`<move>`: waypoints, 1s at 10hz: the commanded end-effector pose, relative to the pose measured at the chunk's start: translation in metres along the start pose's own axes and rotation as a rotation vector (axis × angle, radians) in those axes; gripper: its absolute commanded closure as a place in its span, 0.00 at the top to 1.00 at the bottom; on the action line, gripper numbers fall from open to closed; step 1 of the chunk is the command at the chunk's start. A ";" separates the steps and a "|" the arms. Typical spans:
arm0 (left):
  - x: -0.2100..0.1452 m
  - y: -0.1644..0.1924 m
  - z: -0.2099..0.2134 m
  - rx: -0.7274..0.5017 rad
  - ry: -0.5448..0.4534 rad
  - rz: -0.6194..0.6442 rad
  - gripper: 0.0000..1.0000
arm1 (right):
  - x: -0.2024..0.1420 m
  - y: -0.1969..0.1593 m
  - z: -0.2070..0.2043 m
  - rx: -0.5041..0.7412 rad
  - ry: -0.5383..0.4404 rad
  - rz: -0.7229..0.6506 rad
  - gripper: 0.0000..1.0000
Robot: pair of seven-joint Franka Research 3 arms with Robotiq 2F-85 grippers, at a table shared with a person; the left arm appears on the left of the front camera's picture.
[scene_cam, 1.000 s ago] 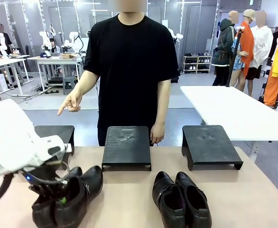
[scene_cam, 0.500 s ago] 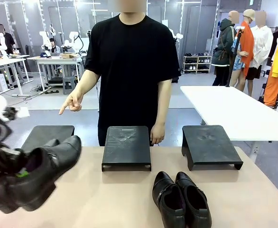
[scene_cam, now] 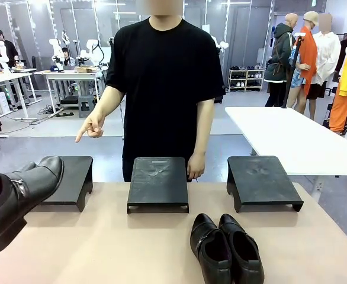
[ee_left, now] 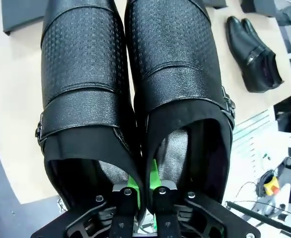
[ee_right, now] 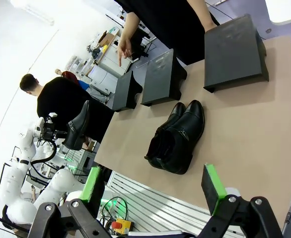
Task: Place the shoes on the stand as instructed by the person.
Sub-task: Pick up one pair of Shoes and place it on the Shoes Stand indicated by the person.
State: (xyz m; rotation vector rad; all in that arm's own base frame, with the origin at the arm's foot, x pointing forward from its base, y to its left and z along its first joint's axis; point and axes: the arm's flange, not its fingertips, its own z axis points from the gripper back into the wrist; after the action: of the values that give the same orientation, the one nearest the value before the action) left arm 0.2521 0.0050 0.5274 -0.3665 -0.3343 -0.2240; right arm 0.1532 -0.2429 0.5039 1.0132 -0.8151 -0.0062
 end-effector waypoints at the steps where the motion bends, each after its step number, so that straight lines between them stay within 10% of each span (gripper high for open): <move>1: 0.008 0.005 0.005 -0.014 -0.031 -0.035 0.06 | 0.002 0.001 0.000 0.006 -0.010 0.022 1.00; 8: -0.001 0.005 -0.006 -0.006 0.008 -0.001 0.08 | 0.002 0.001 0.000 0.006 -0.010 0.022 1.00; 10: 0.042 -0.003 -0.013 0.044 0.045 -0.025 0.08 | 0.002 0.001 0.000 0.006 -0.010 0.022 1.00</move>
State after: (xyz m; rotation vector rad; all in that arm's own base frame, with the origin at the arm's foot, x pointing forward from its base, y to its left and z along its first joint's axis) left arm 0.2653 0.0013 0.5184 -0.3251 -0.3144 -0.2348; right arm 0.1533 -0.2429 0.5041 1.0134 -0.8169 -0.0058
